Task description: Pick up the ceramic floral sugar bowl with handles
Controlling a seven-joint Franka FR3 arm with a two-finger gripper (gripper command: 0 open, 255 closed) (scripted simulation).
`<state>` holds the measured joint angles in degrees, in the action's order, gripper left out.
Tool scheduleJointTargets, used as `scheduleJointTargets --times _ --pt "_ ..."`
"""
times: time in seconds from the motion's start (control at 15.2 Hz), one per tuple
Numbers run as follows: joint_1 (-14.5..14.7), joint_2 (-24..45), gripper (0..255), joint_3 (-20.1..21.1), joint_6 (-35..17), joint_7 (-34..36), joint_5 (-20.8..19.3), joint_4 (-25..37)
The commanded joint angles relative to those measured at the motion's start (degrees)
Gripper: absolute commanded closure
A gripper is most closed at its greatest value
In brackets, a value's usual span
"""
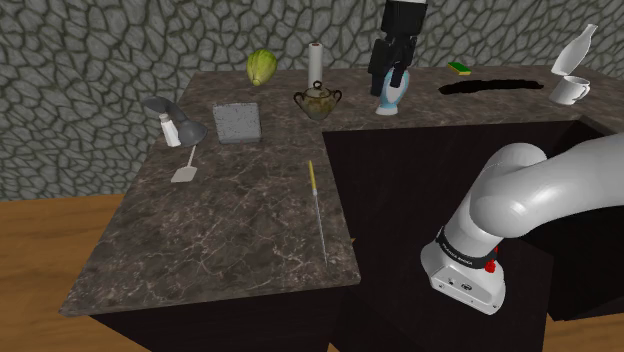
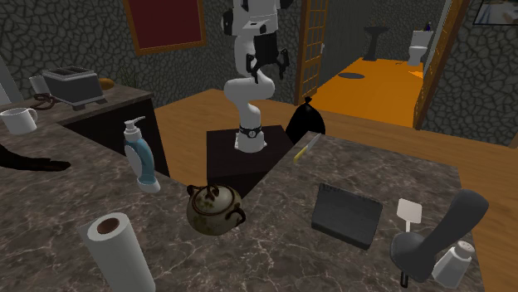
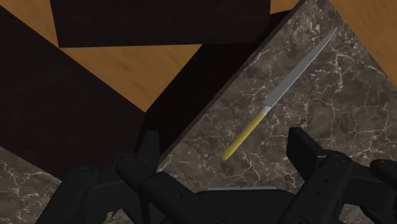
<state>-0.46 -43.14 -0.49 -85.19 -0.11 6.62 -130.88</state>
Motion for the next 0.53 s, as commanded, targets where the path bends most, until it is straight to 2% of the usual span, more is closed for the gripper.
scheduleJointTargets --times 0.0,0.46 --pt "0.0 0.0 0 0.0 0.0 0.0 0.0 0.0" --pt "-1.2 12.3 0 -4.0 -7.6 -6.2 -3.1 4.4"
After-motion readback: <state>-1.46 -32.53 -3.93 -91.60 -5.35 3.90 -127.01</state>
